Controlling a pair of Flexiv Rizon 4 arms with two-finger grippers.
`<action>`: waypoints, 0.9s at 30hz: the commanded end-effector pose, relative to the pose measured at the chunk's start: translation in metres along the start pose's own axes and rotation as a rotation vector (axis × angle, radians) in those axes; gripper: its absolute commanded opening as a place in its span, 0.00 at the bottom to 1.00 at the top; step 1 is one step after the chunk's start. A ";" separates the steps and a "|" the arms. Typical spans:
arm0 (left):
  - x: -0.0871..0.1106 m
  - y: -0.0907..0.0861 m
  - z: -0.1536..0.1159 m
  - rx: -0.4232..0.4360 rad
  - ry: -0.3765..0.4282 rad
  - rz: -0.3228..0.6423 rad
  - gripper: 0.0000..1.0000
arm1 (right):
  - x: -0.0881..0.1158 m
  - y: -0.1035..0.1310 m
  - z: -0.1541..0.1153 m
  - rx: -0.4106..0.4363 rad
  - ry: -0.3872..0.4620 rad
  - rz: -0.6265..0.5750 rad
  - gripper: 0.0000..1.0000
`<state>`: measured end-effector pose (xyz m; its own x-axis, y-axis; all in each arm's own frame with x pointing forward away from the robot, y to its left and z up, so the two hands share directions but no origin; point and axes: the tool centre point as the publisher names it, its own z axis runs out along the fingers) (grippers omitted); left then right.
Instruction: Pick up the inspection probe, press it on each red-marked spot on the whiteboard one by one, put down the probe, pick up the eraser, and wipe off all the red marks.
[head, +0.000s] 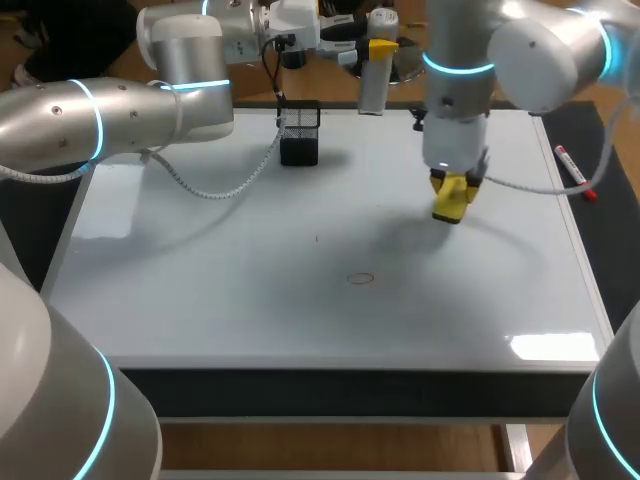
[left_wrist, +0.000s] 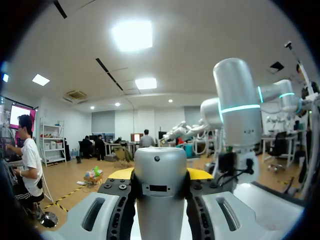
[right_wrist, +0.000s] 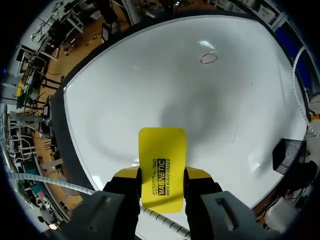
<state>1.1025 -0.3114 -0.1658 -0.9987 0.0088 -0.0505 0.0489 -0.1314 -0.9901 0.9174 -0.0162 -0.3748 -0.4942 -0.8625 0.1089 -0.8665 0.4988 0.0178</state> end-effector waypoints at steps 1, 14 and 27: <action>-0.001 -0.001 0.000 0.000 0.002 -0.001 0.00 | 0.043 0.004 -0.004 0.011 -0.051 0.030 0.00; -0.001 -0.001 0.000 0.000 0.002 -0.001 0.00 | 0.074 0.011 0.001 0.001 -0.062 0.101 0.00; -0.001 -0.001 0.000 0.000 0.002 -0.001 0.00 | 0.075 0.011 0.001 0.000 -0.070 0.105 0.00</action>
<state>1.1025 -0.3114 -0.1658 -0.9987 0.0089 -0.0505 0.0489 -0.1314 -0.9901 0.8708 -0.0744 -0.3686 -0.5878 -0.8080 0.0400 -0.8083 0.5886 0.0126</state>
